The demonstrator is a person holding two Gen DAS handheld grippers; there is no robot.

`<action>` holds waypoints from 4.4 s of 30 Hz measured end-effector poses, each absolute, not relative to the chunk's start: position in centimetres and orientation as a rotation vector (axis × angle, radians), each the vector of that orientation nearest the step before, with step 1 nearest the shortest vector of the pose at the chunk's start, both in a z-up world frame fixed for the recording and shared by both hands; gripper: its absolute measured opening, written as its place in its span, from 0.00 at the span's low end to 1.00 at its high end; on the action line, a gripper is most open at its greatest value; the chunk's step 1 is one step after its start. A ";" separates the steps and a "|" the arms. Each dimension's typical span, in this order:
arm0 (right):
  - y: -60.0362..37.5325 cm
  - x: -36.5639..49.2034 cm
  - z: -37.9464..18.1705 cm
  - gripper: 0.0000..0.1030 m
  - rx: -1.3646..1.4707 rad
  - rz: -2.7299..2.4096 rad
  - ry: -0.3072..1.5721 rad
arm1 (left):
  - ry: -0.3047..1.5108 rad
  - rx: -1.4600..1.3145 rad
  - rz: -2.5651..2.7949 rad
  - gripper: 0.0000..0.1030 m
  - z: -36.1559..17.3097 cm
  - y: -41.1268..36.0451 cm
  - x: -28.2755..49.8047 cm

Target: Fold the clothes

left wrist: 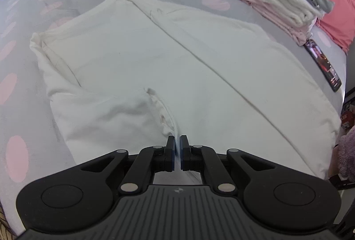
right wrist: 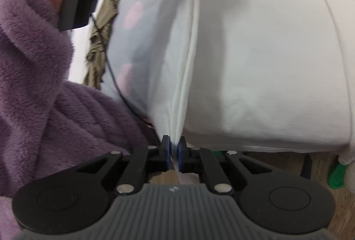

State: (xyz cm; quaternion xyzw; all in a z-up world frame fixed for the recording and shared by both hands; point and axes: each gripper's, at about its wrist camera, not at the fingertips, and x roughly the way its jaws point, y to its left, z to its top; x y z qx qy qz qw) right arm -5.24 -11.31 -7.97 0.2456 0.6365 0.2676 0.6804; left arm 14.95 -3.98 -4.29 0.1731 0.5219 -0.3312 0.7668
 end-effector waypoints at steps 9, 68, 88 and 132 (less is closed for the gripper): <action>-13.0 -5.6 -10.5 0.07 0.533 0.544 1.461 | 1.148 0.405 -0.689 0.04 -5.9 -5.1 15.2; -20.9 -5.8 -3.5 0.19 0.021 0.537 1.212 | 1.133 0.209 -0.818 0.15 -0.6 -0.8 -0.3; -35.6 -7.8 -6.3 0.29 -0.036 0.371 1.222 | 1.152 0.286 -0.944 0.21 -1.0 -9.8 1.2; -26.5 -7.4 -1.8 0.06 -0.229 0.564 1.163 | 1.253 0.885 -0.633 0.26 -5.6 -37.5 16.5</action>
